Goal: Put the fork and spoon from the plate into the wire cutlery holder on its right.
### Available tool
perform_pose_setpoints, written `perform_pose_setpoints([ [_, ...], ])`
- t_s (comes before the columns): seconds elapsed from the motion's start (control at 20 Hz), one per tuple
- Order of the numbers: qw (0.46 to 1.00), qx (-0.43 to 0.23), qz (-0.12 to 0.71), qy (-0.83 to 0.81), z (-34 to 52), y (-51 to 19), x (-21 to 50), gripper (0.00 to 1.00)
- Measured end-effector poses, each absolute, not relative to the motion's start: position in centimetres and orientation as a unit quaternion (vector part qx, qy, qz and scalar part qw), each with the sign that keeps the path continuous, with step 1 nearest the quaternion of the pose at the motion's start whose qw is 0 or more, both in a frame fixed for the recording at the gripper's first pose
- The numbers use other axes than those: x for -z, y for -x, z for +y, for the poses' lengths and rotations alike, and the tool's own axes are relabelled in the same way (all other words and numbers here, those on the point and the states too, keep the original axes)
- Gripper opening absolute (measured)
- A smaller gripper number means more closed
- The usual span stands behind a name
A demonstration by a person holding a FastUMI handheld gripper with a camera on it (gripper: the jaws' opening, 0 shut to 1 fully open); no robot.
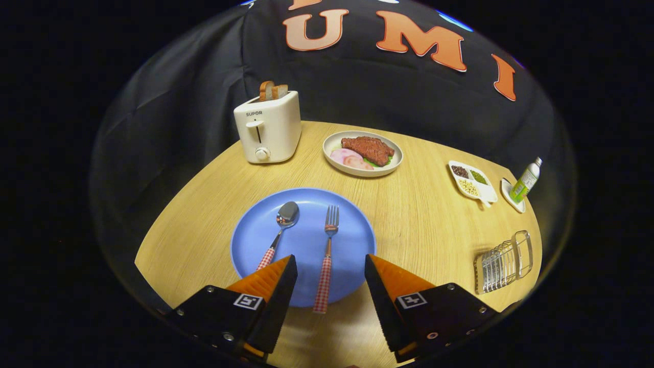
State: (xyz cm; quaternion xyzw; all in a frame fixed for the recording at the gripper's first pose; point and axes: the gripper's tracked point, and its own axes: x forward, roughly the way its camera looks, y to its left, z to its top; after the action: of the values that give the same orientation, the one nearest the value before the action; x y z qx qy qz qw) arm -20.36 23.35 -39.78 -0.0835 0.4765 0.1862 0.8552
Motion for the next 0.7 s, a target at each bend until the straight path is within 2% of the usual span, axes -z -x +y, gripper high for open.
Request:
perform_pose_setpoints([
  [0.2,0.845,-0.178,0.498,0.079,23.5,20.8,41.8,0.64],
  [0.35,0.84,-0.178,0.505,0.09,23.9,21.0,42.8,0.45],
  [0.6,0.826,-0.169,0.529,0.1,24.0,21.4,44.3,0.33],
  [0.7,0.821,-0.167,0.54,0.084,24.2,21.4,44.8,0.22],
])
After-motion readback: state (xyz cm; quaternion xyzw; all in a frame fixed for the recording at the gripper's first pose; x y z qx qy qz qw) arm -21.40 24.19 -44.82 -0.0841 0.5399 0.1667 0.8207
